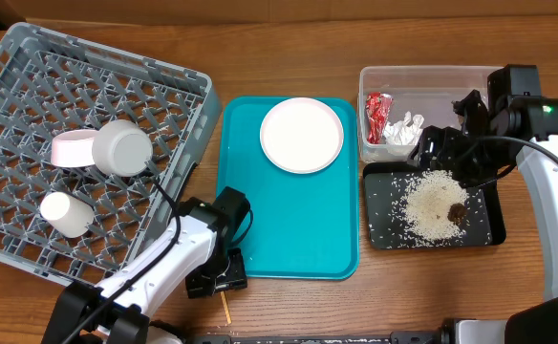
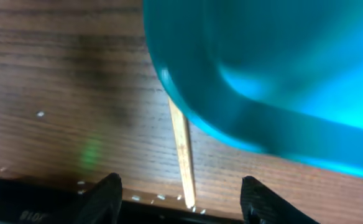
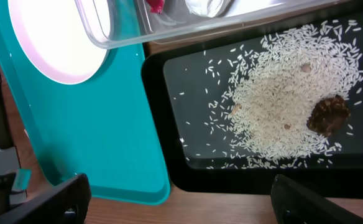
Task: Sort waste into correct bins and load items into the dishwasher
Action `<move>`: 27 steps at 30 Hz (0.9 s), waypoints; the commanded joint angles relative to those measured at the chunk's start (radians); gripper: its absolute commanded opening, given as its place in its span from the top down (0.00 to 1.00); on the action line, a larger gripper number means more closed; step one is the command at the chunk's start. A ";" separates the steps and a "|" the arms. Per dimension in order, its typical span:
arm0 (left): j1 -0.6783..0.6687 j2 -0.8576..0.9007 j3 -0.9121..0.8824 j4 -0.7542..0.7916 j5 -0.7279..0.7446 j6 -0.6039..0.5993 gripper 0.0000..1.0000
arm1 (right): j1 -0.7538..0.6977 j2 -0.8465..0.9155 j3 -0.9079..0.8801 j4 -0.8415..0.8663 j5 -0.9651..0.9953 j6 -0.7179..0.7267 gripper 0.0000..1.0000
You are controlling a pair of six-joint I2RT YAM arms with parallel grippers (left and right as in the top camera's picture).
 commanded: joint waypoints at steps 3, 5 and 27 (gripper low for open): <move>-0.005 0.001 -0.063 0.074 0.032 -0.048 0.32 | 0.001 -0.028 0.026 0.002 0.002 -0.001 0.06; -0.005 0.001 -0.089 0.114 0.031 -0.048 0.33 | 0.001 -0.028 0.026 0.002 0.002 -0.001 0.06; -0.005 0.001 -0.100 0.176 0.078 -0.076 0.00 | 0.001 -0.028 0.026 -0.003 0.002 0.000 0.05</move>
